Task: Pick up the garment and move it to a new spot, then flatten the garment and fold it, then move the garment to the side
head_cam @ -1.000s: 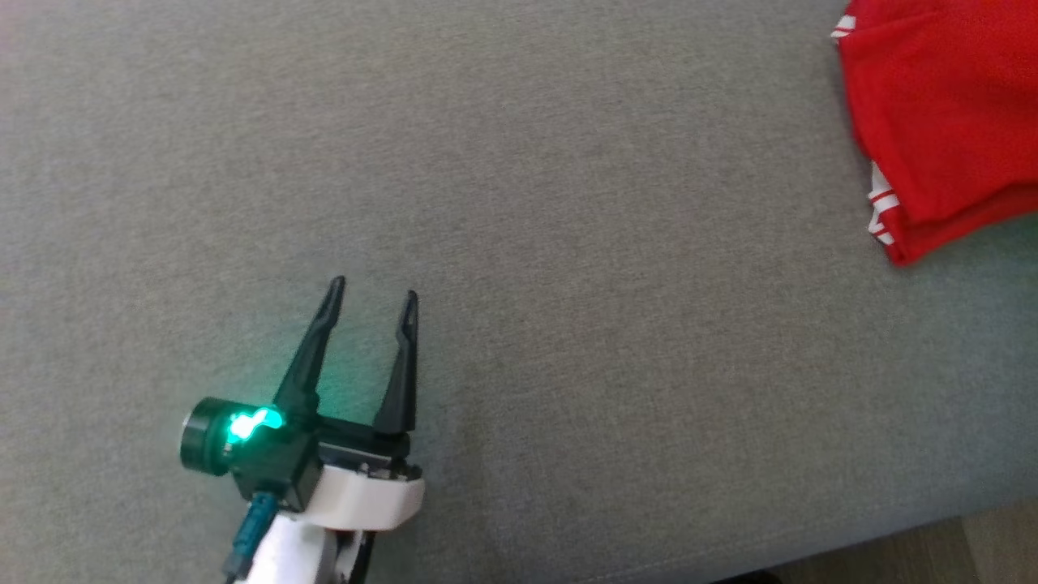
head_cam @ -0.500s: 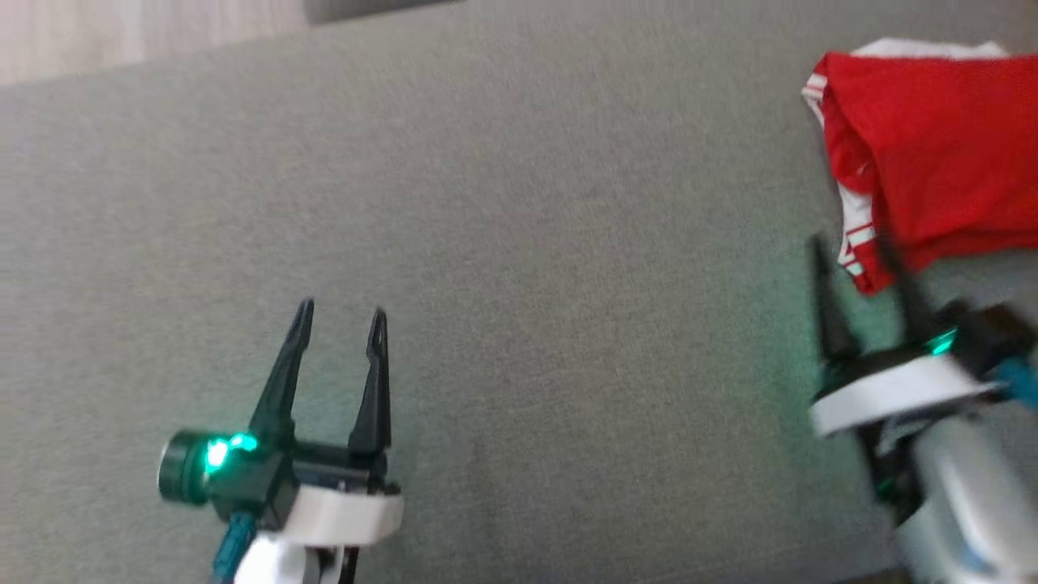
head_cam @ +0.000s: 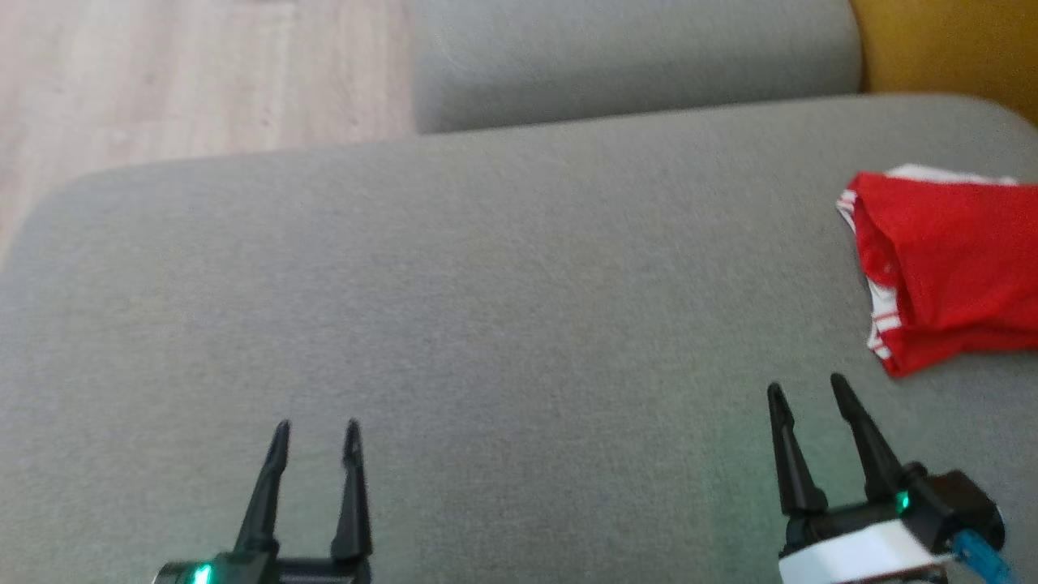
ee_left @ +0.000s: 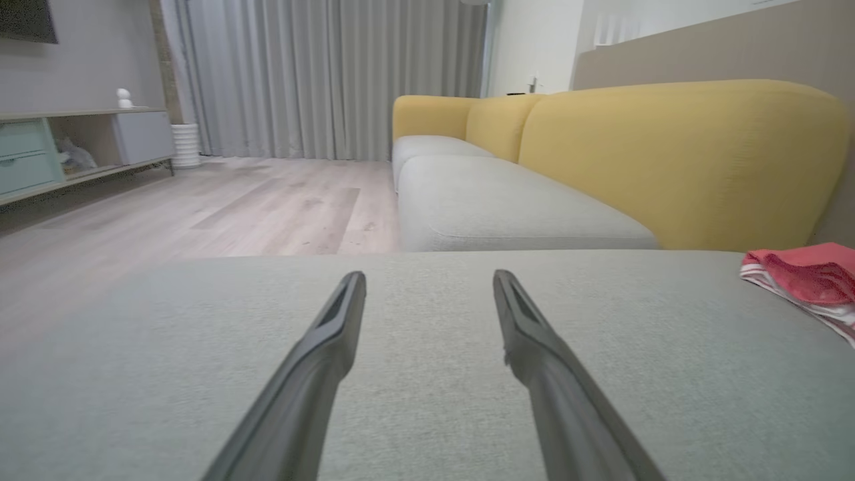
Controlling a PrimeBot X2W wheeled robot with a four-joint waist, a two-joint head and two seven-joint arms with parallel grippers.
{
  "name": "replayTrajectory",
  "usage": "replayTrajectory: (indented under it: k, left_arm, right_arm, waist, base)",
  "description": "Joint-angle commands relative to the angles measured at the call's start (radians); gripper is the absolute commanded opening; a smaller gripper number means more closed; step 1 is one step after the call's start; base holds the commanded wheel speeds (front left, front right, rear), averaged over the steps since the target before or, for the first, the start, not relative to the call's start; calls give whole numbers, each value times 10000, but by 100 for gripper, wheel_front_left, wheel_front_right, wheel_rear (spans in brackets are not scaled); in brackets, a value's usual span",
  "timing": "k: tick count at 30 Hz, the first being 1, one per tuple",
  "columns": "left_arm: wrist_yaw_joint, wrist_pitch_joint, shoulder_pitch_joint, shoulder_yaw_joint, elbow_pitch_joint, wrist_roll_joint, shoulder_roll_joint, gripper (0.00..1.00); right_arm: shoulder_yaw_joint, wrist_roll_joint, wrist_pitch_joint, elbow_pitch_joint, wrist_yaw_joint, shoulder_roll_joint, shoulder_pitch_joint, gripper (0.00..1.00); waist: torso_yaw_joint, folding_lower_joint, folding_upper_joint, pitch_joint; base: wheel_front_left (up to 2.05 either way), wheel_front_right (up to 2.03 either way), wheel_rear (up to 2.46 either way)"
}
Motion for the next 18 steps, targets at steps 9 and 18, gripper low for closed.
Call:
replayTrajectory:
  k: [9, 18]
  left_arm:
    - [23, -65, 54, 567, -553, 197, -42, 100]
    - [4, 0, 341, 190, -278, 265, 8, 0]
  right_arm:
    - [126, -317, -106, -448, -7, 160, 100, 100]
    - [-142, -272, 0, -105, 0, 272, 413, 0]
  waist:
    - [353, 3, 0, -559]
    - [255, 3, 0, -614]
  base:
    - [0, 0, 0]
    - [0, 0, 0]
